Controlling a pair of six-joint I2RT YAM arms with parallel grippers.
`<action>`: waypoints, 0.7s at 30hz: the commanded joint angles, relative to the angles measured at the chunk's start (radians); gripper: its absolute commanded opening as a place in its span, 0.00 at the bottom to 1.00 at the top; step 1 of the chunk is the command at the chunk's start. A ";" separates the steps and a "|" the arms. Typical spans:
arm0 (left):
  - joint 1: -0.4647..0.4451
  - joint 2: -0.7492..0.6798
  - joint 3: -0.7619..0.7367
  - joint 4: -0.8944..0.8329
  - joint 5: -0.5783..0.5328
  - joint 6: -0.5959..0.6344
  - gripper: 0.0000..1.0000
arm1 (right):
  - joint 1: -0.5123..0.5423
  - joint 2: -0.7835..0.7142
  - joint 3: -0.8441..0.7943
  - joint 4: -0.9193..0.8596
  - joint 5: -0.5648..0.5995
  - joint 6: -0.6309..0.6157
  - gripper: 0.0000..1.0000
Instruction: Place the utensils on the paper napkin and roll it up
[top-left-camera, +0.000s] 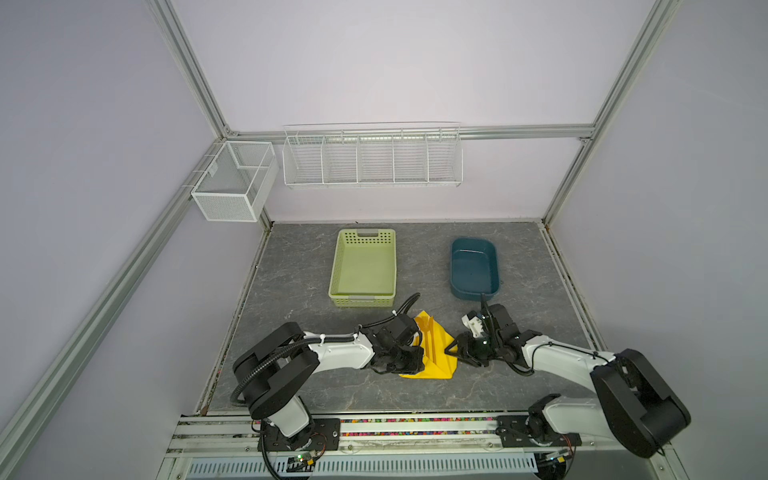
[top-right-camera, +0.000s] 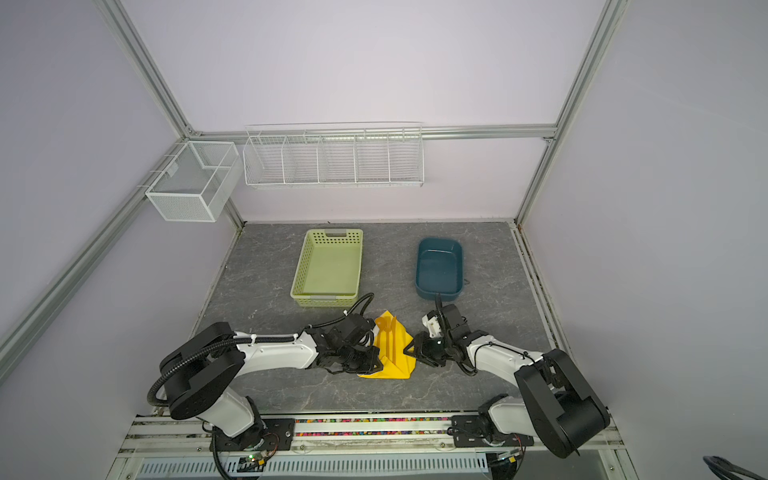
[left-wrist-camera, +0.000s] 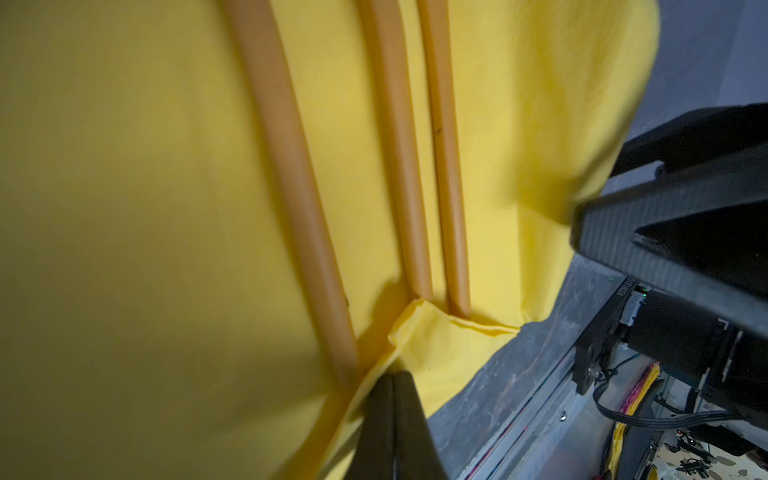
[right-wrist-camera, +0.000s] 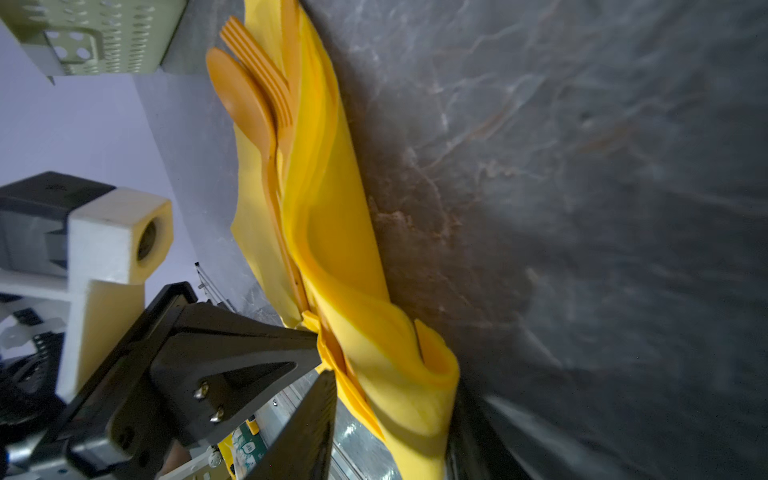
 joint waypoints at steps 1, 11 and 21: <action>-0.005 0.021 -0.009 -0.004 -0.010 -0.008 0.04 | 0.004 0.008 -0.024 0.072 -0.084 0.044 0.50; -0.005 0.030 -0.005 -0.002 -0.007 -0.010 0.04 | 0.016 -0.065 -0.042 -0.020 -0.116 0.033 0.53; -0.005 0.036 -0.002 -0.005 -0.003 -0.009 0.04 | 0.012 -0.114 0.028 -0.162 0.001 -0.035 0.50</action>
